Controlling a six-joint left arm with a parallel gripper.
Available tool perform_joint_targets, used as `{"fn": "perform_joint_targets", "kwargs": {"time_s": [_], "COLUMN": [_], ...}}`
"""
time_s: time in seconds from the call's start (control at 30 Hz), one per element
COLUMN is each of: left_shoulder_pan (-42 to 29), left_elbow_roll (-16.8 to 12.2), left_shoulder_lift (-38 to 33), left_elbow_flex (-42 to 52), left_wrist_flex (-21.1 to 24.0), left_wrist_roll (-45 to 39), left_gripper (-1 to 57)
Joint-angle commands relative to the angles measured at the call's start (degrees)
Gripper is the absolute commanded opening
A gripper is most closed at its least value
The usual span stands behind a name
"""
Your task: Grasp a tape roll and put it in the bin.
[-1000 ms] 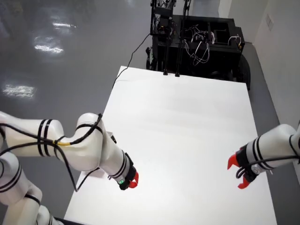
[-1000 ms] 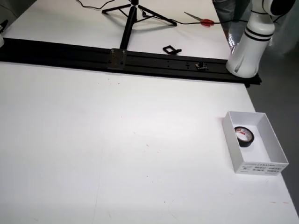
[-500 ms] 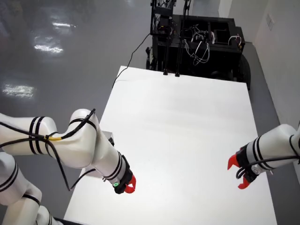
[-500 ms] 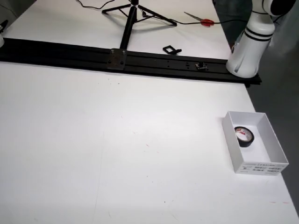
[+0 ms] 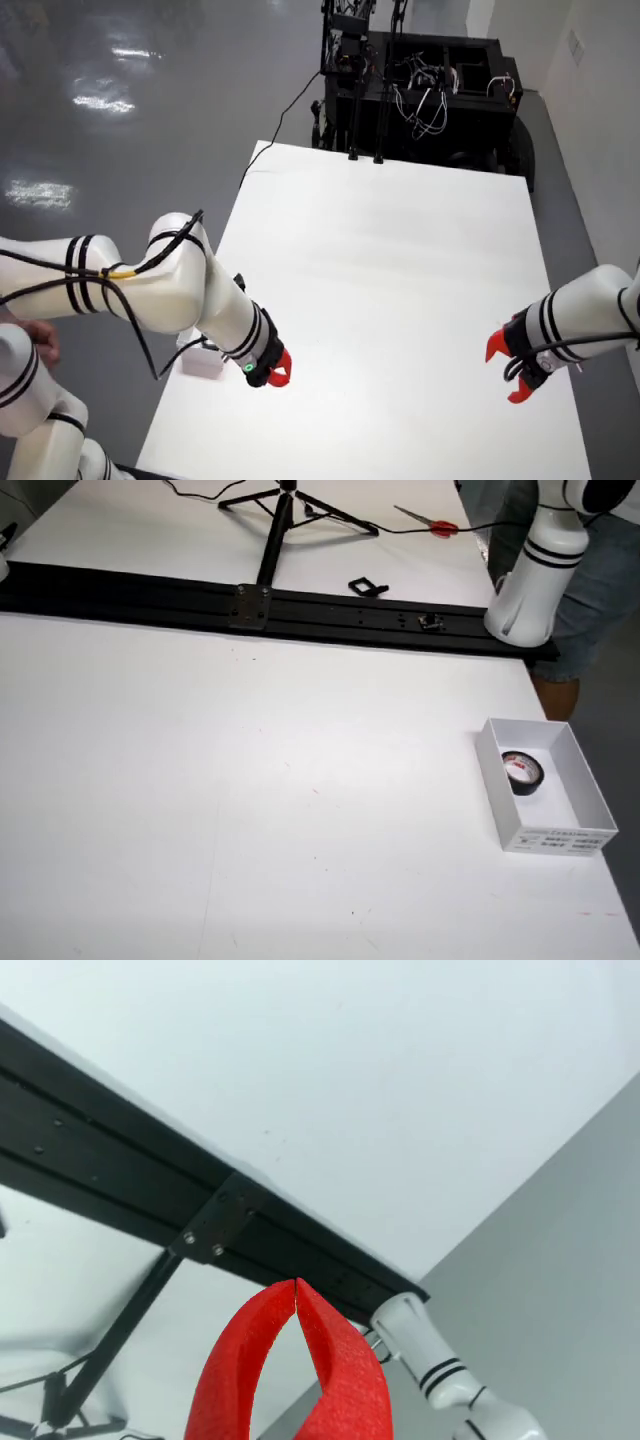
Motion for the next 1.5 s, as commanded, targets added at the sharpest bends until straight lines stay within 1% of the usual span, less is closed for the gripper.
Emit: {"fn": "perform_joint_targets", "kwargs": {"time_s": [0.03, 0.1, 0.2, 0.33, 0.53, 0.67, 0.8, 1.0, 1.23, 1.37, 1.5], "left_shoulder_pan": [15.1, 15.6, 14.2, 9.6, 1.9, -0.7, 0.5, 6.7, 12.4, 12.4, 9.8], "left_elbow_roll": [0.1, 0.1, 0.1, 0.1, -0.1, -0.2, -0.2, -0.1, 0.1, 0.1, 0.1], "left_shoulder_lift": [-0.3, -0.3, -0.3, -0.1, 0.1, 0.1, 0.0, 0.1, -0.1, -0.1, 0.0], "left_elbow_flex": [0.0, 0.0, 0.0, 0.0, 0.0, 0.0, 0.0, -0.1, -0.1, -0.1, -0.1], "left_wrist_flex": [-4.5, -4.5, -4.5, -4.5, -4.5, -4.5, -4.5, -4.5, -4.5, -4.5, -4.5], "left_wrist_roll": [13.1, 15.1, 15.2, 14.0, 9.5, 7.8, 7.8, 8.5, 12.8, 13.4, 13.3], "left_gripper": [-0.3, -0.3, -0.3, -0.3, -0.3, -0.3, -0.3, -0.3, -0.3, -0.3, -0.3]}}
